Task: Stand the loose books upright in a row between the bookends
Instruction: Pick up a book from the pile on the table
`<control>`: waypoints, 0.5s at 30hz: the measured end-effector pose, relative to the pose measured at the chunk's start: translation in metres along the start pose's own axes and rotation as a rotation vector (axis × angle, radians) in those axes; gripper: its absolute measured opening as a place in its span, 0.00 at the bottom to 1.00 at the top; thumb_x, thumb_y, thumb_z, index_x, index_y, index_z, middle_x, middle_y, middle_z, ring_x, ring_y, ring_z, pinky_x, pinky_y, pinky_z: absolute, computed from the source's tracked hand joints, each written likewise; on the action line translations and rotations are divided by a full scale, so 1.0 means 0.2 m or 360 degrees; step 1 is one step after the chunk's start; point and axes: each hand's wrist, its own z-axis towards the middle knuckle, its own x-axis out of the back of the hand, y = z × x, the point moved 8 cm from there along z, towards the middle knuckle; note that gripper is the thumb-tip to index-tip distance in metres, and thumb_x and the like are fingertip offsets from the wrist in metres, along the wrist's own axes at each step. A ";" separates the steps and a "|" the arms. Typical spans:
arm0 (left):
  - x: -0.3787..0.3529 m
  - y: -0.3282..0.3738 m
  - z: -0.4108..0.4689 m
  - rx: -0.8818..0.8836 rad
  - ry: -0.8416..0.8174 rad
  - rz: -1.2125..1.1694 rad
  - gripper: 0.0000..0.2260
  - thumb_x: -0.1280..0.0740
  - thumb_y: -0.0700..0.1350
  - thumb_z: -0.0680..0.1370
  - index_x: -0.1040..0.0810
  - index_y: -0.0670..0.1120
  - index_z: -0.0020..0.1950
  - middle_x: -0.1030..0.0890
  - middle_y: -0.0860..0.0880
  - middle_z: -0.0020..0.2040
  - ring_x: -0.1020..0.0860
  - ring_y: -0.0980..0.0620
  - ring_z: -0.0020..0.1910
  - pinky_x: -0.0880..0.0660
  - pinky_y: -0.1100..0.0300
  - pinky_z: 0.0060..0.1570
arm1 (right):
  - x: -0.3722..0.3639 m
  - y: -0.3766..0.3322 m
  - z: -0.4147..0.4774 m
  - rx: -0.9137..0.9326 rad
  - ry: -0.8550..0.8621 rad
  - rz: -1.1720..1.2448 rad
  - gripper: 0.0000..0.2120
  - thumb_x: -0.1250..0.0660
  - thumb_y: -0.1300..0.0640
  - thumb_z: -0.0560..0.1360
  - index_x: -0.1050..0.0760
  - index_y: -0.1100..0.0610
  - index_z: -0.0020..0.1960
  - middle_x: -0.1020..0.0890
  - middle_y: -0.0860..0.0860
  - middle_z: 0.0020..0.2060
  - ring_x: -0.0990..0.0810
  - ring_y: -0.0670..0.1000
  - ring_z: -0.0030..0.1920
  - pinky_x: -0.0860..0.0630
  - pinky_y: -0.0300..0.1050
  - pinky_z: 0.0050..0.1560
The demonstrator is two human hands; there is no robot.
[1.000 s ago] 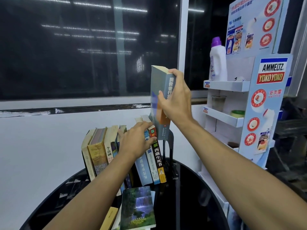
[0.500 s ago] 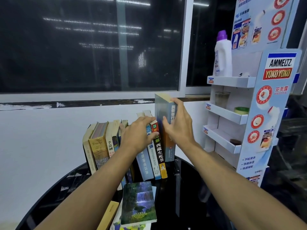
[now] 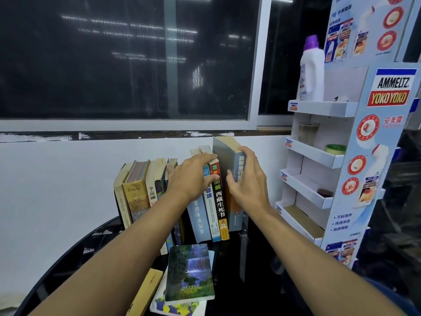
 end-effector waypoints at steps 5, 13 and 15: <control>0.00 0.01 0.01 -0.0002 -0.0013 0.0013 0.26 0.31 0.58 0.78 0.32 0.61 0.76 0.25 0.56 0.72 0.27 0.49 0.71 0.41 0.31 0.71 | 0.01 0.03 0.00 -0.0072 -0.0061 0.0010 0.34 0.28 0.54 0.77 0.42 0.51 0.77 0.29 0.52 0.71 0.23 0.53 0.64 0.22 0.43 0.56; -0.01 0.02 0.03 -0.0055 -0.0089 -0.0101 0.27 0.29 0.55 0.78 0.32 0.58 0.76 0.24 0.54 0.72 0.26 0.49 0.69 0.27 0.42 0.65 | -0.01 0.04 -0.02 -0.0021 -0.0582 0.0224 0.38 0.31 0.53 0.79 0.52 0.43 0.79 0.39 0.48 0.74 0.34 0.43 0.68 0.31 0.27 0.57; 0.00 0.03 0.04 -0.0074 -0.0085 -0.0109 0.27 0.29 0.54 0.78 0.31 0.57 0.76 0.24 0.53 0.71 0.26 0.50 0.68 0.26 0.48 0.63 | 0.00 0.04 -0.01 0.0063 -0.0671 0.0185 0.40 0.29 0.56 0.78 0.51 0.45 0.80 0.44 0.45 0.77 0.39 0.44 0.73 0.30 0.34 0.66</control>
